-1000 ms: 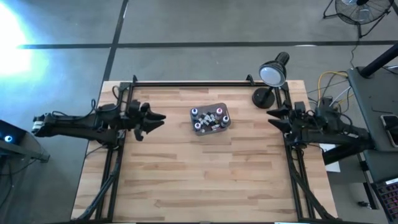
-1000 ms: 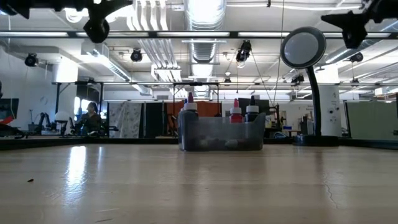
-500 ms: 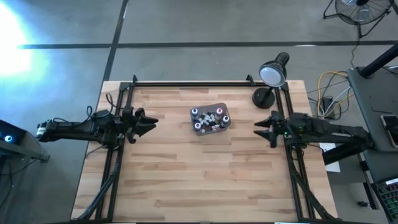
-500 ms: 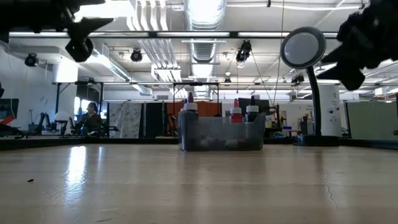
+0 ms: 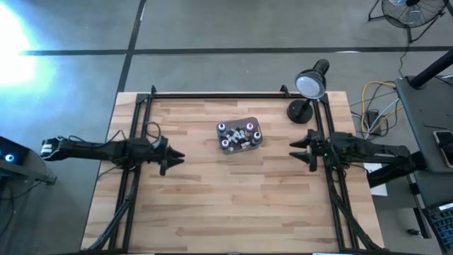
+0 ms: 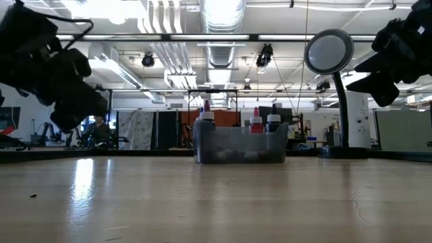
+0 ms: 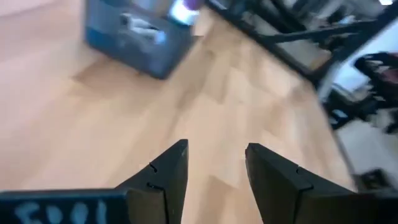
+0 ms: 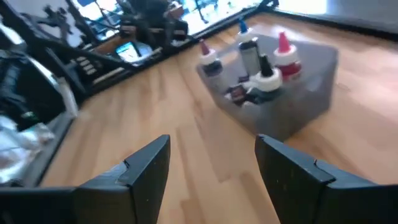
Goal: Pick & Place food coloring
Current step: Return to Home Position
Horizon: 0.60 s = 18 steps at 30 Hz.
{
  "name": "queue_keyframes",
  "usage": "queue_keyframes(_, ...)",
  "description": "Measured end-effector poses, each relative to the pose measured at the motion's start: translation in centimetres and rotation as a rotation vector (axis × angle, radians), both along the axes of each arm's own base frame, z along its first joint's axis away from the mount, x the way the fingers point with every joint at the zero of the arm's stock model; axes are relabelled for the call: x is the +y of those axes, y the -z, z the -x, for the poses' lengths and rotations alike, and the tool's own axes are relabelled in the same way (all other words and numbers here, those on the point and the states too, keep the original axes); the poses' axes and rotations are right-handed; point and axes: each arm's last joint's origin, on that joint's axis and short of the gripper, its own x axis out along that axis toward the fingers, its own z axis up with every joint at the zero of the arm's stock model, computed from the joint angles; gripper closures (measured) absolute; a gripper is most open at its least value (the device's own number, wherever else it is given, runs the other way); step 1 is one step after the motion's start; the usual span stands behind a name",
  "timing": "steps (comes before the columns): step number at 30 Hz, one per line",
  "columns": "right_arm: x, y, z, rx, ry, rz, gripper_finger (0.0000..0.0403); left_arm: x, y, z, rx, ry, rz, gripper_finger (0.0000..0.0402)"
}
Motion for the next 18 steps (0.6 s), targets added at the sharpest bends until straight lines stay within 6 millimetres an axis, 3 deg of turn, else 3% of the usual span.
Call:
queue_keyframes(11, 0.3, 0.7, -0.4, -0.02, -0.04, -0.001, 0.0174, -0.2, -2.7, 1.6, -0.371, 0.024, 0.004, 0.0264)
queue_keyframes(18, 0.4, 0.5, -0.6, -0.06, -0.052, 0.002, 0.0174, -0.1, -3.2, 1.7, -0.424, 0.02, 0.006, 0.0264)
